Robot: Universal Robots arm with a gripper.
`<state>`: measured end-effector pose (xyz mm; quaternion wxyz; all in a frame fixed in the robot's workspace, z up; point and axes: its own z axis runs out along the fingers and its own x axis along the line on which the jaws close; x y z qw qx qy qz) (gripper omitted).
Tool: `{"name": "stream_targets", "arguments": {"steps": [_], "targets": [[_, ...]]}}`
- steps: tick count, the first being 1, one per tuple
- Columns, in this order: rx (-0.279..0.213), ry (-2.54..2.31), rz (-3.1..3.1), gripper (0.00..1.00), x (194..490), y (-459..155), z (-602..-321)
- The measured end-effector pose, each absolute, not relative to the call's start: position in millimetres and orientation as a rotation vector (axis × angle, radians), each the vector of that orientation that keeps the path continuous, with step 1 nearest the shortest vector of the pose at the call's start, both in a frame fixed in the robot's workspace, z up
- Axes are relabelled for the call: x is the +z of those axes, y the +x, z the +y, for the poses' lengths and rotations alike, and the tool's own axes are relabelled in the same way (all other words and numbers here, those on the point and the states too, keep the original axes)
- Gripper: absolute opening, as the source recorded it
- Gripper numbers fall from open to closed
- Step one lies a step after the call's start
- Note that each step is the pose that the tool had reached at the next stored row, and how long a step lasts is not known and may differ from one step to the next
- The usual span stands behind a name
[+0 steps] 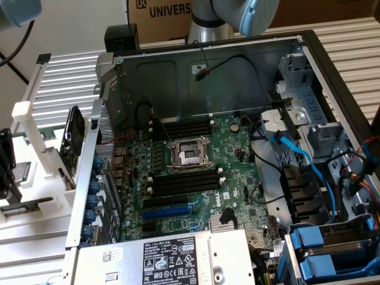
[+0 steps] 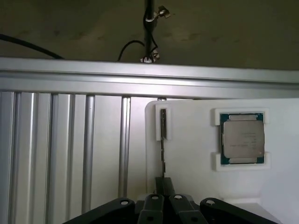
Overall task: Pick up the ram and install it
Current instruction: 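Pick up the ram and move it above insertion slot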
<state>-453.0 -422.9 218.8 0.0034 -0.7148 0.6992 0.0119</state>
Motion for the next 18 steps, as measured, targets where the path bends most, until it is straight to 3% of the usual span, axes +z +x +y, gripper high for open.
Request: {"name": "stream_targets", "arguments": {"steps": [5, 10, 12, 14, 15, 18], "targets": [[0.005, -2.227, 2.177, 0.11, 217.8, -459.3, -421.9], [0.004, -2.227, 2.177, 0.11, 217.6, -459.3, -421.9], [0.004, -2.227, 2.177, 0.24, 217.6, -459.3, -421.9], [0.004, -2.227, 2.177, 0.24, 217.6, -459.3, -421.9], [0.004, -2.227, 2.177, 0.31, 217.5, -459.3, -421.9], [0.004, -2.227, 2.177, 0.31, 215.6, -459.0, -421.8]]}}
